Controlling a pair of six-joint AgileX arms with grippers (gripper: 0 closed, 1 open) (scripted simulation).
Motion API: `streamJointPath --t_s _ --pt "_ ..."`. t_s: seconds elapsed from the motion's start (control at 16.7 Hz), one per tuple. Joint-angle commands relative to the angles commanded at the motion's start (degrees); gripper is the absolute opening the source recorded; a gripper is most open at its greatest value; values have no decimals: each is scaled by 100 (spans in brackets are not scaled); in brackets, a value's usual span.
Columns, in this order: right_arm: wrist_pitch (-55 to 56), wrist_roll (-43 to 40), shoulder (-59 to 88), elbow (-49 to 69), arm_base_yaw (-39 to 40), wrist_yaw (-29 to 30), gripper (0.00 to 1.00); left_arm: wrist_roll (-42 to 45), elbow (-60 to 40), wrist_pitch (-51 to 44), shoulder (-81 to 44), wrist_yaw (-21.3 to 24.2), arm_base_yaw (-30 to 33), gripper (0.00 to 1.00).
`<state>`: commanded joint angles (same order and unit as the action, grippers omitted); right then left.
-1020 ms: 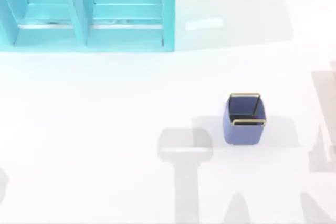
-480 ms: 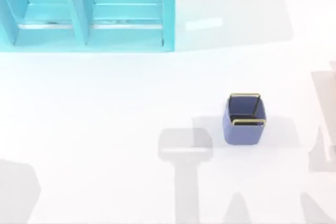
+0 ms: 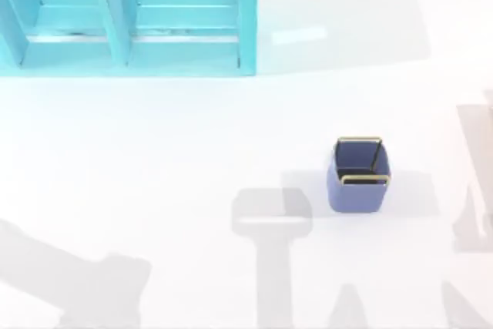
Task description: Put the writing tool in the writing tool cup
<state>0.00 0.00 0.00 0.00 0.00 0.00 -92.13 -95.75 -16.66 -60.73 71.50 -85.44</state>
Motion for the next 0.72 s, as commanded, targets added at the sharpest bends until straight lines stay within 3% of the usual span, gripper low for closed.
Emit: streamJointPath --t_s 0.36,0.72 --pt "0 0 0 0 0 0 100 -4497 -1196 2694 1861 1444 -869 0" --pt "0 0 0 0 0 0 100 -8241 -2690 5439 3873 2340 -1696 0"
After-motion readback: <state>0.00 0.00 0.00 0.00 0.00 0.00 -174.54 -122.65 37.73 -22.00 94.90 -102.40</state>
